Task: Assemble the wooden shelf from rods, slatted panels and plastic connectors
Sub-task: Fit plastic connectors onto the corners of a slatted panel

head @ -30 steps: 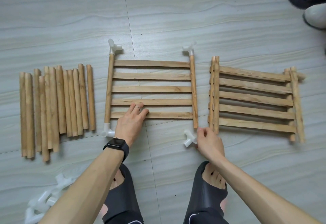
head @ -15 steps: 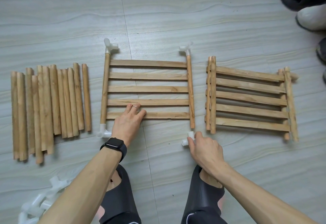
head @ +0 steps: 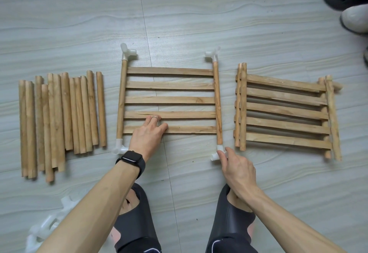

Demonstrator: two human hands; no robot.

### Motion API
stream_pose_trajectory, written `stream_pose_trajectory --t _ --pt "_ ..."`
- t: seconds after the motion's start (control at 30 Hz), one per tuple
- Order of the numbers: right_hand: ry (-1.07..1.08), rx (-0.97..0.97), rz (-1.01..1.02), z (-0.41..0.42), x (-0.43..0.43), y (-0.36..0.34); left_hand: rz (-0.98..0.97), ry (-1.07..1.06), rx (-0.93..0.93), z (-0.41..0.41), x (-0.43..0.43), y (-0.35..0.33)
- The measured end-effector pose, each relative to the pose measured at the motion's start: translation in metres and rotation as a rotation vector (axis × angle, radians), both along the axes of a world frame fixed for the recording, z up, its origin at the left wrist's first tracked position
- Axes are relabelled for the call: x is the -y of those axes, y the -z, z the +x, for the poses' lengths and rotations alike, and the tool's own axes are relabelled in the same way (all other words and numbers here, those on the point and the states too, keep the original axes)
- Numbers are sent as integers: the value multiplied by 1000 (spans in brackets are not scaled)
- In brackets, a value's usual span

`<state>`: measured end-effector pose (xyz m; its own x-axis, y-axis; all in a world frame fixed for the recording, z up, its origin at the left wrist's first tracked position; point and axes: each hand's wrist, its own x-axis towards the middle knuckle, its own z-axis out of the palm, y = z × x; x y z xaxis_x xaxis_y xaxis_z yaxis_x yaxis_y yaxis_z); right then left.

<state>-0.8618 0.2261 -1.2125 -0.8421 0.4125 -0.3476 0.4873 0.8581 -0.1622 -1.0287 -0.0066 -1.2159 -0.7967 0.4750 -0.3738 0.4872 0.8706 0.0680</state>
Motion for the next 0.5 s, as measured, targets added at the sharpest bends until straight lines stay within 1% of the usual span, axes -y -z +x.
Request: stream_pose_trajectory --t 0.1,0.23,0.37,0.5 --pt "39 -6 -12 0 -2 1 2 3 -1 0 -1 -1" --pt "79 -76 -35 2 0 -1 4 6 -2 0 -1 -1" --pt "113 -84 -78 -1 2 -2 20 11 -6 0 -1 1" --pt "69 -84 -60 -8 1 -5 28 40 -8 1 -1 3"
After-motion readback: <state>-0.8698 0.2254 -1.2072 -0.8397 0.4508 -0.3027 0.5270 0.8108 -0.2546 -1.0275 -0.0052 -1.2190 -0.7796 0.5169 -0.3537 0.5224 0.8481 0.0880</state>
